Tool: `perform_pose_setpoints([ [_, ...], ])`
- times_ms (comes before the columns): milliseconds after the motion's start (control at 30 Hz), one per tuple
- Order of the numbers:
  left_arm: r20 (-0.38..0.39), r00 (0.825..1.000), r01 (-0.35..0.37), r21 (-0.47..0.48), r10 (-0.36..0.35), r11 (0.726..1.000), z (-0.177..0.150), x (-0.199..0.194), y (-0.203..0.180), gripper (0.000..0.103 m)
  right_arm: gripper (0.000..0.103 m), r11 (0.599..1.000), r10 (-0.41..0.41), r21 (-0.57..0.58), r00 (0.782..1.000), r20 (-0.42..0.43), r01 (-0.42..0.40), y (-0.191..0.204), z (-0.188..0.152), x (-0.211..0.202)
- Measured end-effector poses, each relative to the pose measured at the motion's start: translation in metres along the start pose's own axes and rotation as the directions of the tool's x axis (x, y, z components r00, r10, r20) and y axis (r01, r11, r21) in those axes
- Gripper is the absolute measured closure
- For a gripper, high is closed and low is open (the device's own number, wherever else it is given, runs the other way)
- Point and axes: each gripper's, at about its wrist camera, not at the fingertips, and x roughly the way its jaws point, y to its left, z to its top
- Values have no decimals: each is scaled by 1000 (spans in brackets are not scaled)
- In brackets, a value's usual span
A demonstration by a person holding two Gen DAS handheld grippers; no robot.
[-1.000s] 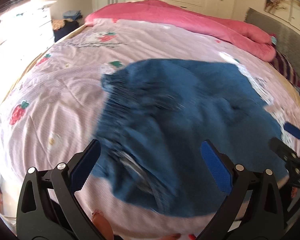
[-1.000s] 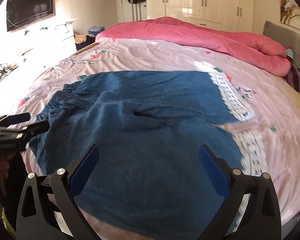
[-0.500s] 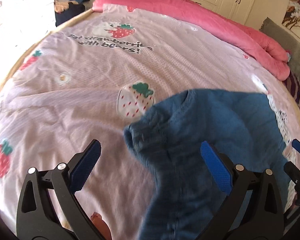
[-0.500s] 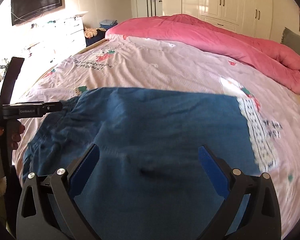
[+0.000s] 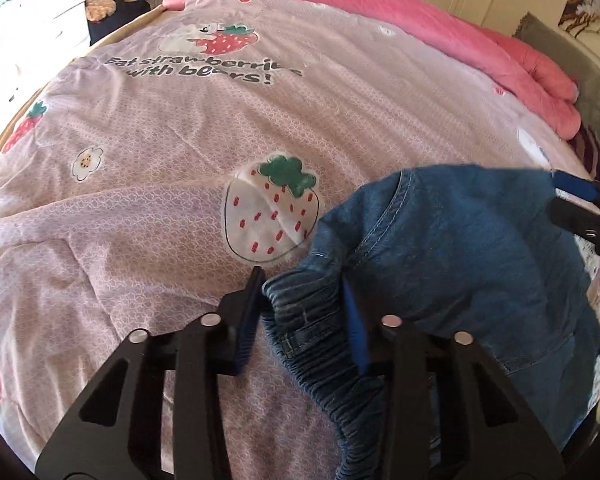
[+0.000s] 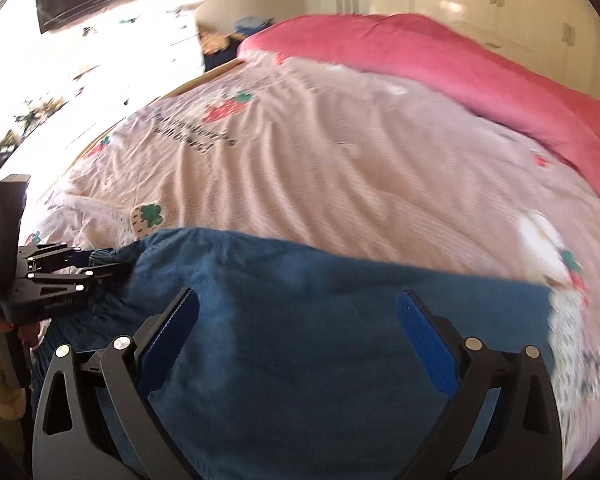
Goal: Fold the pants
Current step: 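Grasp the waistband with the left gripper while the right gripper grasps the pants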
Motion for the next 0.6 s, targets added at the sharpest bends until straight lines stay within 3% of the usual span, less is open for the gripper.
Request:
perform_pose_setpoints([
  [233,91,992,82,9,-82,997,2,-26,1,80,4,978,-8,-208,997,-72,-7,27,21,46],
  [400,156,981,117,24,-119,993,2,-47,-1,80,6,926,17,-372,992,-121,-61,51,28,70],
  [433,163,979,120,30,-124,992,1,-50,-3,80,11,921,22,-383,991,-135,-73,53,29,73],
  [467,168,977,126,36,-130,991,1,-53,-4,81,29,916,45,-387,988,-148,-100,56,30,76],
  [500,168,976,134,44,-139,990,0,-55,-6,81,38,913,73,-387,985,-154,-128,58,32,76],
  [567,169,976,130,54,-138,990,-2,-56,-8,82,68,905,98,-396,982,-162,-155,64,31,74],
  [600,171,976,124,57,-132,991,-3,-57,-8,82,73,897,90,-417,984,-153,-147,69,29,70],
])
